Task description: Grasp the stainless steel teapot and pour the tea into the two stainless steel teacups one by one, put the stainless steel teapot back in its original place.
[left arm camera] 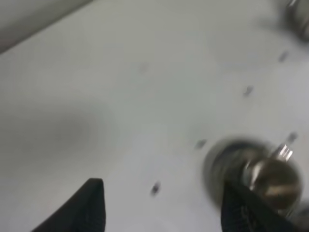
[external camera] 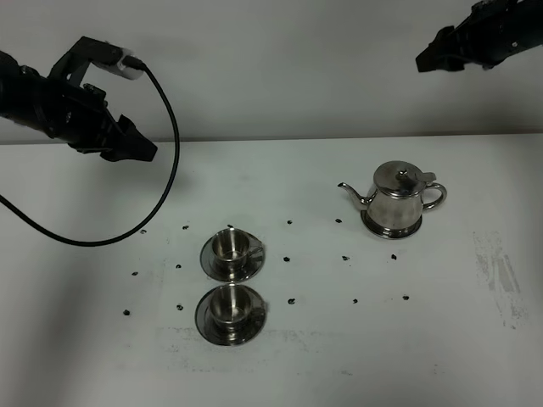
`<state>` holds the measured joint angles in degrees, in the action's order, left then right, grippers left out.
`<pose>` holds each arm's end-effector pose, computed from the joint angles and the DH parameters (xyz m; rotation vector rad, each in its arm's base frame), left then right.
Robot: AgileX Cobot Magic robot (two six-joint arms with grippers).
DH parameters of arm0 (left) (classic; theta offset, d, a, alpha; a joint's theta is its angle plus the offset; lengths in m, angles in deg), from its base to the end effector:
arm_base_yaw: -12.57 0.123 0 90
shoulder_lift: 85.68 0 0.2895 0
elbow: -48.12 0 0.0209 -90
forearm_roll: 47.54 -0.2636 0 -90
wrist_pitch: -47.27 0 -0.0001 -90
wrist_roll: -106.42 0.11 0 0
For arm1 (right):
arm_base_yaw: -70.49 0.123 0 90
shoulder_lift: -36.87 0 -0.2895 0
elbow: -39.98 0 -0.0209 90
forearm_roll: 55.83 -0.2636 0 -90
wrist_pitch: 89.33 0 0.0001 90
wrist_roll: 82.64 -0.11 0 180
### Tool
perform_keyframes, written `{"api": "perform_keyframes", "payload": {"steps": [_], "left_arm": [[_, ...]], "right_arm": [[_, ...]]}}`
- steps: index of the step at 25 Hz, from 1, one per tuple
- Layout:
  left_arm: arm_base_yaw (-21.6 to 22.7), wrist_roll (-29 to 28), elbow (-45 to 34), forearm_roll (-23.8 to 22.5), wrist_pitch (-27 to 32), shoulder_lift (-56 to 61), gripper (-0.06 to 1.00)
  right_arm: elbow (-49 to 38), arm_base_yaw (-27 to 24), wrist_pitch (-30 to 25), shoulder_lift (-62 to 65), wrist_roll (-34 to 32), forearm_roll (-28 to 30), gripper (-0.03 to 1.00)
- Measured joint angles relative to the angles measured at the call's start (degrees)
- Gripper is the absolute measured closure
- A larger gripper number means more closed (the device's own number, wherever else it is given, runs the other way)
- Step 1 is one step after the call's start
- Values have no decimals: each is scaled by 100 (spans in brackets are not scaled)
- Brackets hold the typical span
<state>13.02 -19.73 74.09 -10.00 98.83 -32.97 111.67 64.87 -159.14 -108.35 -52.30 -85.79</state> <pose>0.4919 -0.0487 0.2416 0.7651 2.3089 -0.4143 0.5487 -0.0022 0.3078 -0.4829 2.3042 0.3901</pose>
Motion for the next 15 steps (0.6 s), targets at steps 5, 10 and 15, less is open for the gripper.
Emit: {"api": "perform_keyframes", "payload": {"steps": [5, 10, 15], "left_arm": [[-5, -520, -464, -558, -352, 923, 45], [-5, -453, -2171, -556, -1662, 2274, 46], [18, -457, -3485, -465, -2368, 3440, 46]], "right_arm": [[-821, 93, 143, 1021, -89, 12, 48], [-2144, 146, 437, 1930, -29, 13, 51], [-3888, 283, 1217, 2950, 562, -278, 52]]}}
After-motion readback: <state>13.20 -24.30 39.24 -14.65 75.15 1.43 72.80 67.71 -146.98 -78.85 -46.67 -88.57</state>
